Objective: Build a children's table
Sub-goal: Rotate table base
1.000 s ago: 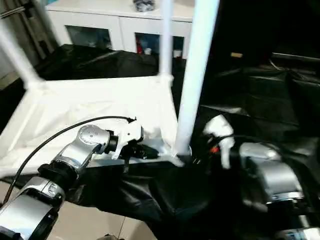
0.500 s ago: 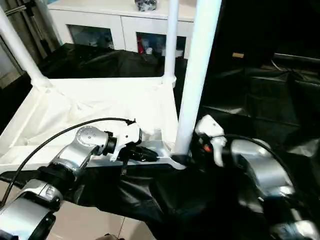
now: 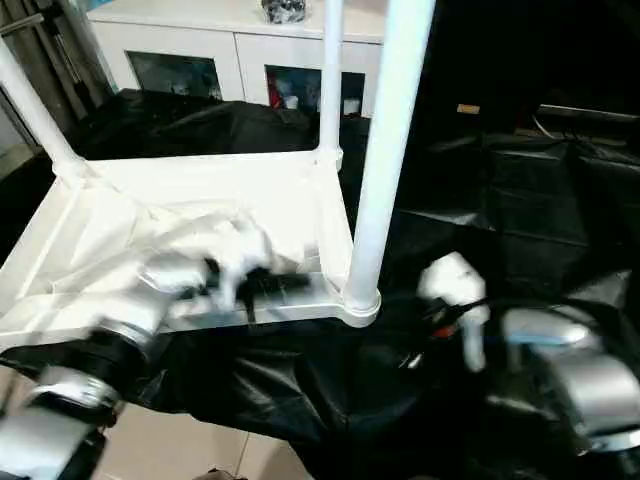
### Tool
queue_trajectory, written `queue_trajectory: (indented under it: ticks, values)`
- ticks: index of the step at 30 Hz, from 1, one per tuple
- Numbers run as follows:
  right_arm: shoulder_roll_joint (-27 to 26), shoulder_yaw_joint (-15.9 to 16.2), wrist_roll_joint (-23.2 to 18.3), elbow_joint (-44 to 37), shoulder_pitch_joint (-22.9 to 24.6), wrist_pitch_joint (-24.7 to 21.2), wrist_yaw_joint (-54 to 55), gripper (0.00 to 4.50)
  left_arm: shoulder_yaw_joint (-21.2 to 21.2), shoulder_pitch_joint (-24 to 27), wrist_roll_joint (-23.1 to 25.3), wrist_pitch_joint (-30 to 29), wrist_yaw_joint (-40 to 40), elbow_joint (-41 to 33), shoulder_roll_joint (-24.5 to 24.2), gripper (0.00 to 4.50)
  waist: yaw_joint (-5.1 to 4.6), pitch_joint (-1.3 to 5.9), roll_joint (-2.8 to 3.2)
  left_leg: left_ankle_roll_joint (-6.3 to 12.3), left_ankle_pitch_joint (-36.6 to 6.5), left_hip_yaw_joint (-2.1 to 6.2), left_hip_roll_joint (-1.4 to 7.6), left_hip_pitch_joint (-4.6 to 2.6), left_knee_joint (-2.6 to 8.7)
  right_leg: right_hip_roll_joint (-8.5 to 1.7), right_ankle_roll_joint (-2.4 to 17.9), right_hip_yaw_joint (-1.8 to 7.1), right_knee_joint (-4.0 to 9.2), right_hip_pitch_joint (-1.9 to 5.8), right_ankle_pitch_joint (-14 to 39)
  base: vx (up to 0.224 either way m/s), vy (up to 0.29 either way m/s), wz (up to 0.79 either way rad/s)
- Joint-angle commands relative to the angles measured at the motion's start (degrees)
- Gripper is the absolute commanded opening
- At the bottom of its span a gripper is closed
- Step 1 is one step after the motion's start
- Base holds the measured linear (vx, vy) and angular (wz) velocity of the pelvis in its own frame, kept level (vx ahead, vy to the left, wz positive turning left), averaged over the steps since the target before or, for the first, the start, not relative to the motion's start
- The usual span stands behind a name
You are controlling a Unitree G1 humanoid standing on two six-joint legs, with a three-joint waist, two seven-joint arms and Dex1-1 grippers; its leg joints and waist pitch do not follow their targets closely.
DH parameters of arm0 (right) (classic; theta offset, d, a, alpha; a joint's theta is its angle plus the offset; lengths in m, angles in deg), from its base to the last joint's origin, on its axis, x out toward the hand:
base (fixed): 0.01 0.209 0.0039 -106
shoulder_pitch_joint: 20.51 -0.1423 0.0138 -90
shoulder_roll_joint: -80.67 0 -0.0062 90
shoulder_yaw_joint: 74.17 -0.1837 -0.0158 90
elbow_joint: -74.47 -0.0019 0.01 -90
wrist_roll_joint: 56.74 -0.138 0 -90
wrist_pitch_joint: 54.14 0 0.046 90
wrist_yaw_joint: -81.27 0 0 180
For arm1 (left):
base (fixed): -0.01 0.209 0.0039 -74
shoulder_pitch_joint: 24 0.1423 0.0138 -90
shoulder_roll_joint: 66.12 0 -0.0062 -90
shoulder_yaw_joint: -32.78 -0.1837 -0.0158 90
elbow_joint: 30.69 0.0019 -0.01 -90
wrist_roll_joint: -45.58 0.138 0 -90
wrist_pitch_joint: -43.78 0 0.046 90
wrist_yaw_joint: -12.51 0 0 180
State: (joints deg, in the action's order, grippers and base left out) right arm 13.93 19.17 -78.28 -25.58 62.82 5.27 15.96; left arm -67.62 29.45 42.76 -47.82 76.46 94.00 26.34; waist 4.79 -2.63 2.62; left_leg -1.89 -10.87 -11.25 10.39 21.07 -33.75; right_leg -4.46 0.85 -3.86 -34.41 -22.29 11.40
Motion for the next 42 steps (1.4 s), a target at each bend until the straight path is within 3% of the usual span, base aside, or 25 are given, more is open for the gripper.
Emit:
queue_trajectory:
  ticks: [1,4,7,8,9,10,11,12,13,15,19,20,21,22,23,25,26,27,28,30,34,35,37,41,42]
  values:
    - [-1.17,1.24,-0.31,-1.18,-0.70,-0.43,0.90,4.50,1.40,0.44,-1.27,-2.82,-1.02,-2.38,-1.06,1.01,-0.05,3.46,-0.57,5.06,-8.65,1.53,3.21,-0.55,3.33,-4.14,13.44,2.54,4.07,2.64,7.64,0.000,0.000,0.00]
    - [-4.89,1.81,0.25,0.16,-2.37,-1.50,4.51,4.50,2.36,1.98,-1.70,-5.52,-1.58,-6.05,-2.47,1.27,-0.15,3.45,-0.79,4.32,-8.03,1.60,3.17,-0.38,3.49,-4.17,13.27,2.56,3.89,2.66,7.90,0.000,0.000,0.00]
    - [-8.22,3.17,1.81,2.39,-3.90,-0.98,7.51,4.50,2.66,5.24,-2.71,-10.56,-0.46,-12.38,-5.11,1.44,-0.47,3.51,-0.50,3.33,-7.83,1.70,3.38,-0.62,3.63,-4.26,13.57,2.65,3.52,2.52,7.63,0.000,0.000,0.00]
    - [-9.00,3.76,2.13,3.04,-4.36,-0.70,8.49,4.50,2.56,6.69,-3.26,-12.75,-0.01,-15.17,-6.23,1.57,-0.64,3.38,-0.71,3.39,-7.89,1.60,3.26,-0.48,3.67,-4.10,13.34,2.66,3.72,2.48,7.92,0.000,0.000,0.00]
    - [-9.46,4.00,2.33,3.45,-4.61,-0.49,8.96,4.50,2.53,7.47,-3.56,-13.74,0.38,-16.50,-6.85,1.73,-0.79,3.39,-0.46,3.03,-7.88,1.59,3.22,-0.63,3.70,-4.04,13.29,2.69,3.62,2.36,7.86,0.000,0.000,0.00]
    - [-13.89,4.35,2.22,6.63,-6.66,-0.67,12.68,4.50,2.93,14.29,-6.97,-21.79,3.52,-27.27,-12.04,1.73,-0.93,3.59,-0.65,2.33,-8.31,1.68,3.46,-0.86,3.73,-4.41,13.68,2.78,3.17,2.52,7.79,0.000,0.000,0.00]
    - [-15.28,4.11,1.85,7.42,-7.16,-0.93,13.67,4.50,3.19,16.19,-8.16,-24.01,4.23,-30.19,-13.46,1.83,-1.18,3.51,-0.72,2.24,-7.86,1.98,3.53,-0.40,4.01,-4.77,14.02,2.82,2.90,2.63,7.45,0.000,0.000,0.00]
    - [-16.50,3.83,1.44,8.05,-7.56,-1.22,14.52,4.50,3.45,17.82,-9.24,-25.95,4.75,-32.71,-14.67,1.83,-2.16,3.05,-0.34,1.75,-9.60,1.93,3.19,-0.02,4.46,-4.04,13.24,2.48,3.31,2.39,11.04,0.000,0.000,0.00]
    - [-17.73,3.75,1.23,8.75,-7.76,-0.93,15.16,4.50,4.55,19.86,-11.14,-28.18,4.72,-35.58,-15.61,1.83,-2.20,3.15,-0.69,1.19,-11.17,1.45,3.13,-1.12,3.95,-3.83,13.06,2.84,3.79,1.72,12.20,0.000,0.000,0.00]
    - [-19.75,3.70,1.85,10.35,-8.19,0.14,17.18,4.50,6.54,23.02,-13.69,-31.50,4.09,-40.03,-16.71,2.10,-2.10,2.95,-0.35,1.03,-10.71,1.39,3.03,-0.64,4.06,-3.74,13.48,3.02,3.72,1.76,11.40,0.000,0.000,0.00]
    - [-24.11,3.00,4.29,14.45,-9.94,2.37,24.37,4.50,9.55,28.31,-12.59,-32.39,0.85,-44.57,-17.59,2.39,-1.98,2.56,-0.33,-0.86,-14.64,1.55,3.00,-0.95,4.44,-3.74,11.38,3.11,4.13,1.46,16.82,0.000,0.000,0.00]
    - [-25.96,2.39,4.85,16.06,-10.81,2.91,27.27,4.50,10.49,30.12,-11.78,-32.22,-0.67,-45.66,-17.74,2.58,-2.11,2.45,-0.90,-0.90,-14.82,1.50,2.87,-0.83,4.55,-3.58,10.72,3.08,4.34,1.51,17.79,0.000,0.000,0.00]
    - [-27.55,1.84,5.12,17.34,-11.56,3.25,29.37,4.50,11.27,31.57,-11.49,-32.66,-2.45,-46.90,-17.98,2.66,-2.05,2.49,-0.51,-1.23,-14.88,1.54,2.85,-0.97,4.54,-3.65,10.22,3.20,4.32,1.36,18.37,0.000,0.000,0.00]
    - [-28.72,1.52,5.51,18.47,-12.22,3.43,31.17,4.50,12.07,32.65,-11.37,-32.84,-3.96,-47.70,-17.98,2.68,-2.17,2.49,-0.69,-1.38,-14.86,1.63,2.81,-0.82,4.62,-3.63,9.63,3.19,4.29,1.48,18.91,0.000,0.000,0.00]
    - [-29.73,1.24,5.66,19.51,-12.82,3.82,32.37,4.50,12.71,33.53,-11.17,-33.00,-5.34,-48.24,-17.94,2.72,-2.23,2.62,-0.51,-1.60,-14.71,1.65,2.87,-0.93,4.56,-3.61,9.66,3.20,4.09,1.39,18.31,0.000,0.000,0.00]
    - [-31.98,0.56,6.11,22.16,-14.40,4.97,35.49,4.50,13.93,35.40,-10.69,-33.30,-8.47,-49.38,-17.87,3.02,-2.45,2.60,-0.92,-1.74,-14.39,1.63,2.79,-0.72,4.65,-3.49,10.00,3.24,3.91,1.36,16.44,0.000,0.000,0.00]
    - [-32.28,0.44,6.18,22.55,-14.64,5.16,35.97,4.50,14.04,35.63,-10.57,-33.27,-8.84,-49.48,-17.85,3.11,-2.38,2.67,-0.77,-1.81,-14.37,1.63,2.79,-0.90,4.64,-3.45,9.85,3.23,3.97,1.29,16.27,0.000,0.000,0.00]
    - [-33.10,0.43,6.47,24.19,-15.72,6.24,36.78,4.50,14.43,36.27,-10.01,-32.95,-10.20,-49.85,-17.52,3.12,-2.38,2.67,-1.27,-1.69,-14.14,1.49,2.84,-1.07,4.60,-3.29,9.67,3.28,4.03,1.16,15.05,0.000,0.000,0.00]
    - [-33.43,0.34,6.70,25.12,-16.27,6.84,37.31,4.50,14.60,36.34,-10.04,-32.88,-10.66,-49.83,-17.26,3.12,-2.23,2.83,-1.03,-1.65,-13.09,1.57,2.80,-0.97,4.60,-3.34,9.92,3.28,3.66,1.36,13.16,0.000,0.000,0.00]
    - [-34.27,0.20,7.61,28.26,-18.15,8.79,38.81,4.50,14.76,36.38,-9.91,-32.29,-11.83,-49.44,-16.54,3.20,-2.33,2.93,-1.33,-1.75,-11.92,1.48,2.72,-0.84,4.49,-3.36,10.76,3.25,3.37,1.45,10.72,0.000,0.000,0.00]
    - [-34.50,-0.09,9.13,31.91,-20.60,11.09,41.01,4.50,14.37,36.30,-9.30,-31.57,-13.09,-48.84,-16.14,3.53,-2.14,2.99,-1.37,-1.78,-11.33,1.34,2.69,-0.99,4.39,-3.24,10.76,3.26,3.19,1.54,8.16,0.000,0.000,0.00]
    - [-34.63,-0.83,9.46,33.52,-21.58,11.60,42.41,4.50,14.29,36.57,-9.52,-31.83,-13.57,-48.97,-16.20,3.61,-2.04,3.03,-1.99,-1.64,-10.76,1.33,2.67,-0.90,4.32,-3.43,11.05,3.31,3.01,1.73,7.87,0.000,0.000,0.00]
    - [-34.74,-2.10,9.92,36.21,-23.06,12.71,44.55,4.50,13.81,37.21,-9.71,-32.32,-14.07,-49.16,-16.58,3.91,-2.11,2.94,-1.81,-1.78,-11.37,1.25,2.65,-0.98,4.28,-3.41,11.14,3.35,3.12,1.57,8.75,0.000,0.000,0.00]
    - [-34.51,-4.71,10.13,42.20,-25.97,14.89,49.31,4.50,12.90,38.26,-9.47,-32.70,-14.81,-48.95,-16.81,4.05,-2.09,3.02,-1.85,-2.18,-11.46,1.16,2.63,-1.20,4.18,-3.26,11.22,3.31,3.02,1.45,8.32,0.000,0.000,0.00]
    - [-34.23,-6.58,9.79,44.76,-27.23,15.21,52.06,4.50,12.25,38.61,-9.13,-32.60,-14.77,-48.43,-16.96,4.29,-1.91,3.02,-1.87,-2.10,-11.21,1.09,2.61,-1.22,4.11,-3.22,11.05,3.35,3.00,1.45,7.76,0.000,0.000,0.00]
